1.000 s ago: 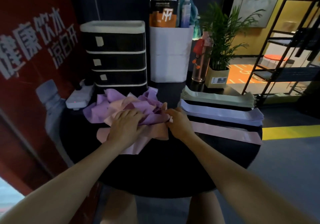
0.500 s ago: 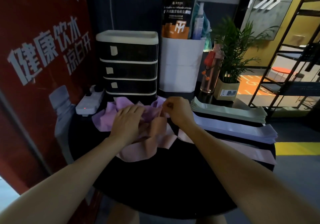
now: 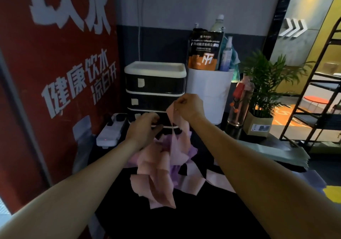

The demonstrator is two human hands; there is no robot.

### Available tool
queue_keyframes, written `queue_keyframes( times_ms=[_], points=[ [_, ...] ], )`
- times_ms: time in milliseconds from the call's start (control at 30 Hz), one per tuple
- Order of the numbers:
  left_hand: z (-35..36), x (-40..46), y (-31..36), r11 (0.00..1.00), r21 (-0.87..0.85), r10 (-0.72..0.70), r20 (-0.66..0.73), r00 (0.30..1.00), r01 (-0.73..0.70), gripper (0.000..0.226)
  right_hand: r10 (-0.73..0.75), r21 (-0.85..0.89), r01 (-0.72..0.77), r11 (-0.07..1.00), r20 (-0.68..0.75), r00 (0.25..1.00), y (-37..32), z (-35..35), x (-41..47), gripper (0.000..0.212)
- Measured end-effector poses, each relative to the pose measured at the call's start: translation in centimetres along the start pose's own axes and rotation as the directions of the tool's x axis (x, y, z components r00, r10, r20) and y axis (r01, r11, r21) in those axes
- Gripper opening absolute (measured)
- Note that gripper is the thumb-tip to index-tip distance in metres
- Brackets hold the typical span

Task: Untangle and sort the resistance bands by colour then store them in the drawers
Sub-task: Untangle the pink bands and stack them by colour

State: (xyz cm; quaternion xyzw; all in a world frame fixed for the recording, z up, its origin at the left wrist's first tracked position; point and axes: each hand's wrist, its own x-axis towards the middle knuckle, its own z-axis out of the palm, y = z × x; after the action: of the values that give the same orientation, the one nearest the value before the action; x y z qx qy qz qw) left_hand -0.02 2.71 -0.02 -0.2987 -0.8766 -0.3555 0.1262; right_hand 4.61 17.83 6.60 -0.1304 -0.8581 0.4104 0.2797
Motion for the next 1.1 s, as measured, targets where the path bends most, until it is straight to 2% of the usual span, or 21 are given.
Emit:
queue_keyframes(
  times_ms=[100,233,333,500,567,700,800,900,1000,1100],
  points=[
    [-0.8,1.6,1.4,0.981,-0.194,-0.029,0.008,1.000,0.030,0.020,0.033,0.029,-0.033,0.999,-0.003,0.999,-0.8,-0.3,1.4,0.011],
    [-1.3,2.6,3.9,0.927,-0.372,-0.012,0.105,0.994,0.051,0.034,0.096,0.177,-0.090,0.980,-0.025,0.995,-2.6,-1.2,3.0,0.007],
    [-1.1,2.9,4.8,0.950,-0.312,0.035,0.099,0.994,-0.002,0.032,0.146,0.346,-0.128,0.929,-0.028,0.989,-4.2,-2.5,3.6,0.007],
    [-0.9,3.0,4.6,0.966,-0.258,0.022,-0.028,0.999,-0.028,0.005,0.150,0.463,-0.087,0.882,-0.102,0.983,-4.9,-5.2,4.5,0.012],
    [-0.9,2.9,4.1,0.960,-0.279,0.020,-0.039,0.999,-0.030,0.005,0.174,0.486,-0.088,0.869,-0.134,0.976,-4.1,-6.2,4.7,0.016],
    [-1.6,2.9,3.1,0.930,-0.368,-0.019,-0.017,1.000,0.011,0.016,0.202,0.479,-0.105,0.872,-0.156,0.967,-1.8,-7.9,4.4,0.018],
    [-2.1,2.6,2.9,0.883,-0.464,-0.064,0.025,0.998,0.068,0.013,0.219,0.443,-0.127,0.888,-0.163,0.962,-0.1,-9.1,4.2,0.017],
    [-2.7,2.7,2.8,0.859,-0.504,-0.107,-0.003,0.994,0.091,0.017,0.205,0.370,-0.134,0.919,-0.159,0.966,1.0,-10.0,4.0,0.016],
    [-3.0,3.1,2.8,0.884,-0.452,-0.164,-0.054,0.985,0.122,0.026,0.162,0.322,-0.128,0.938,-0.081,0.983,1.3,-10.3,3.3,0.014],
    [-3.2,3.5,3.2,0.843,-0.517,-0.214,-0.067,0.974,0.150,0.030,0.146,0.300,-0.155,0.941,0.052,0.988,1.4,-10.4,2.7,0.009]
  ],
)
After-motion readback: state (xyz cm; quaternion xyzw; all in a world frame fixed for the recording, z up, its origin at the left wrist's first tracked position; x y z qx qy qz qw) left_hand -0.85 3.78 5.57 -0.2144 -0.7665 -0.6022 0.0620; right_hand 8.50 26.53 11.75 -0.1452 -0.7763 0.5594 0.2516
